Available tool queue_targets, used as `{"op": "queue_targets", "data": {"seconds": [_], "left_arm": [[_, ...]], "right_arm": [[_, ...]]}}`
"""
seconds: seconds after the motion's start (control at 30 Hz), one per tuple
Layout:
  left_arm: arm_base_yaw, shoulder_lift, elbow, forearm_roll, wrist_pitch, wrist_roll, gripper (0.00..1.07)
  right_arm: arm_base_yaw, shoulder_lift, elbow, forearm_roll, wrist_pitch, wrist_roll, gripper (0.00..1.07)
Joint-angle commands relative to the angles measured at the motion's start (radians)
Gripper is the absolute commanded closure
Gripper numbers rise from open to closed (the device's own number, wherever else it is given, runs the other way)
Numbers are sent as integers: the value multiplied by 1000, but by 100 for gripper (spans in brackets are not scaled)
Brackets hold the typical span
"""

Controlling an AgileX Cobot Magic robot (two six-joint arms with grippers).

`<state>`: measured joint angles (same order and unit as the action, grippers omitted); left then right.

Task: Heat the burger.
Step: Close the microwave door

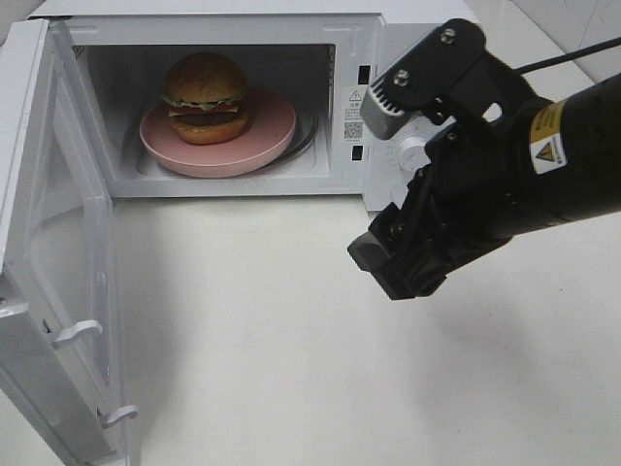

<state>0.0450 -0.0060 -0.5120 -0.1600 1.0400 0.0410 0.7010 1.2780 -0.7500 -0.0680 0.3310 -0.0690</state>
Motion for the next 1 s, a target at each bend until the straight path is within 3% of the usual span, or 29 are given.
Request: {"op": "queue_targets", "data": {"seconds": [0.03, 0.43, 1.0], "left_arm": [[4, -20, 1, -3, -9, 2, 9], [4, -20, 1, -3, -9, 2, 9], [4, -20, 1, -3, -9, 2, 9]], "right_arm": [[-1, -50, 3, 54, 81, 36, 32], [-1, -265, 3, 134, 555, 42, 32], [-1, -516, 5, 133, 846, 87, 32]]}}
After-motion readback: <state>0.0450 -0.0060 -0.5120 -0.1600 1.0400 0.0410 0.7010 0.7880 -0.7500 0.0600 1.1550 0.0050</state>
